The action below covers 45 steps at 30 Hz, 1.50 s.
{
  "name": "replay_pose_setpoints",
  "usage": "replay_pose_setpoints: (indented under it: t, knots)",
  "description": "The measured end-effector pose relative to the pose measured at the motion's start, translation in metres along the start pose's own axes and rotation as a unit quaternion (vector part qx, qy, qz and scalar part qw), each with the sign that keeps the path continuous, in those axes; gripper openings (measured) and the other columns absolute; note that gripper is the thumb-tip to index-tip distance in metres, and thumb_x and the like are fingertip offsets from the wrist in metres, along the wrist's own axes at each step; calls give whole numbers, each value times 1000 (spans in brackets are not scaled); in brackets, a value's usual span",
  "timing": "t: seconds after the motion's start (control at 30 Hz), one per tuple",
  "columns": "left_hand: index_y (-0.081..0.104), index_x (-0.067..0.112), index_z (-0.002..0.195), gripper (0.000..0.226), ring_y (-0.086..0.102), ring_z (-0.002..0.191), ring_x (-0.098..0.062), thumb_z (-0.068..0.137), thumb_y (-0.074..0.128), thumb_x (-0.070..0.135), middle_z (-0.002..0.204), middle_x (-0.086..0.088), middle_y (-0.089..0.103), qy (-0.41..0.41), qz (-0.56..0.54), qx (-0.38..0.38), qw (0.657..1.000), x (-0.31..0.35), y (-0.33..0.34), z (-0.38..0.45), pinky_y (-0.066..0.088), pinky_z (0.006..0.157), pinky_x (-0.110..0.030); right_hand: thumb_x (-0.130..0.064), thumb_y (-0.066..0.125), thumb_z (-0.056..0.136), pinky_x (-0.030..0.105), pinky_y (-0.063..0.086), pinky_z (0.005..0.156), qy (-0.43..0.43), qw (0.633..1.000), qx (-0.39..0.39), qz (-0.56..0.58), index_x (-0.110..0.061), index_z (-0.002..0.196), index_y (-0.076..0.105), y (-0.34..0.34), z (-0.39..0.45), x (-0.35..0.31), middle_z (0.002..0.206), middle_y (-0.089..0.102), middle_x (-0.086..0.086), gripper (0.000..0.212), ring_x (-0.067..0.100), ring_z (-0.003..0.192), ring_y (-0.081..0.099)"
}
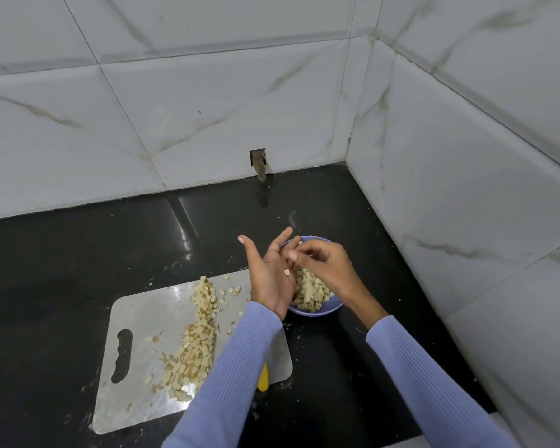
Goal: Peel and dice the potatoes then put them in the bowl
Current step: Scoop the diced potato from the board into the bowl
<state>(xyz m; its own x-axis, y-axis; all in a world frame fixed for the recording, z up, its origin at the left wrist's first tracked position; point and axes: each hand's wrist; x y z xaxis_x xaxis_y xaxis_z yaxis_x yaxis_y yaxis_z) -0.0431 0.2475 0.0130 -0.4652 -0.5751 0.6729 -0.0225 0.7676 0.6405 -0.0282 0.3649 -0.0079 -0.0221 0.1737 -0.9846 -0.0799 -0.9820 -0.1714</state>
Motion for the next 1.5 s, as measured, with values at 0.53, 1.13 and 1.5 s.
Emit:
replay_pose_setpoints:
  t: [0.53, 1.13, 1.5]
  knots:
    - [52, 24, 119, 46, 65, 102, -21, 96, 28, 56, 111, 0, 62, 34, 228, 31, 973, 7, 4, -6, 51, 86, -31, -7, 70, 83, 21, 55, 77, 25, 993, 110, -28, -9, 93, 71, -8, 6, 3, 86, 73, 1, 10, 9, 83, 70]
    - [57, 39, 128, 56, 12, 140, -32, 99, 13, 58, 158, -9, 2, 392, 775, -55, 492, -28, -24, -20, 10, 109, -47, -77, 20, 85, 41, 43, 100, 200, 820, 111, 525, -10, 118, 58, -16, -2, -22, 120, 63, 13, 83, 26, 117, 57]
    - [71, 45, 85, 28, 11, 136, -10, 61, 85, 39, 158, 3, 11, 291, 579, -78, 757, -28, -19, -20, 13, 111, -33, -78, 16, 84, 38, 42, 98, 188, 828, 111, 517, -12, 114, 59, -13, -11, -21, 115, 66, 10, 85, 24, 116, 57]
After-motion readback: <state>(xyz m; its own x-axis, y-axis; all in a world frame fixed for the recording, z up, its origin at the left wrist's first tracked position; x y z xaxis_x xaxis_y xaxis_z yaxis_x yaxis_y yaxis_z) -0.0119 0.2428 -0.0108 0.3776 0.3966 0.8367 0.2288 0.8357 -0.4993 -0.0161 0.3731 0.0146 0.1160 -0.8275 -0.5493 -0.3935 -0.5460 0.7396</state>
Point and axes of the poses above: each hand's wrist, its own z-axis towards the middle knuckle, its own y-axis out of the palm, x = y × z
